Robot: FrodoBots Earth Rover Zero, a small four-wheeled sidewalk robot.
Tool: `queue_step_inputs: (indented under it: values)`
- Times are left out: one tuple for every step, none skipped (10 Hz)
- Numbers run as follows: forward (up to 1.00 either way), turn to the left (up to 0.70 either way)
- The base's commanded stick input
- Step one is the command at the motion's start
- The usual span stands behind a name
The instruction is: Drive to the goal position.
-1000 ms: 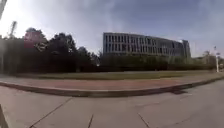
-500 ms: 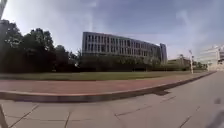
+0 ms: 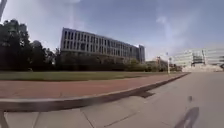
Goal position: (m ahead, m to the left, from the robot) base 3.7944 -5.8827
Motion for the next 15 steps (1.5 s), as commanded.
queue_step_inputs:
  values:
    - [0.7, -0.35]
    - [0.7, -0.35]
    - [0.7, -0.35]
    - [0.7, -0.35]
    - [0.7, -0.35]
    - [0.7, -0.35]
    - [0.7, -0.35]
    - [0.7, -0.35]
    - [0.7, -0.35]
    - [0.7, -0.35]
    - [0.7, -0.35]
    - [0.7, -0.35]
    - [0.7, -0.35]
    - [0.7, -0.35]
    - [0.7, -0.35]
